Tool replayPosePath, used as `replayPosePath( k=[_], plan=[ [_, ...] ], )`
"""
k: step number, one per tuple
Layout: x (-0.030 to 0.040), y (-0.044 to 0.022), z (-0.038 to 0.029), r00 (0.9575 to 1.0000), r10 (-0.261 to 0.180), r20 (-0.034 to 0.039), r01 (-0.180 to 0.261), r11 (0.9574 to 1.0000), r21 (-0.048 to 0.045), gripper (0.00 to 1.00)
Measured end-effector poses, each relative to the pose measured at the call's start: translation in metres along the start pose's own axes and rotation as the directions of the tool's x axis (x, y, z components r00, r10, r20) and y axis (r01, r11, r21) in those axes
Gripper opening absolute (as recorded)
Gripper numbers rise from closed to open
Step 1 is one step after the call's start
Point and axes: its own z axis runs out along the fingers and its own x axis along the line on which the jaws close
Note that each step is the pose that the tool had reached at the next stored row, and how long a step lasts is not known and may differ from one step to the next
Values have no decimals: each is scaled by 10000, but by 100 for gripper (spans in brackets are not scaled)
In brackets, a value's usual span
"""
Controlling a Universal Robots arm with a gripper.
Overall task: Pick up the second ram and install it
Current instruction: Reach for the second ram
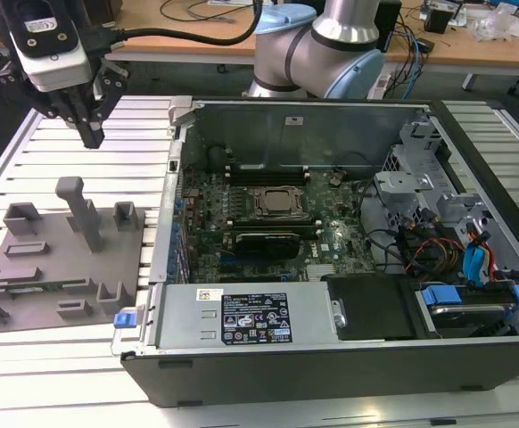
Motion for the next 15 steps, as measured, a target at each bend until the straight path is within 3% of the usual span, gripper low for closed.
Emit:
replayPosePath(
  k=[9,15],
  plan=[
    [239,-18,-2,10000,0,0,0,10000,0,11],
    [338,-26,-2,10000,-1,1,1,10000,0,11]
  ],
)
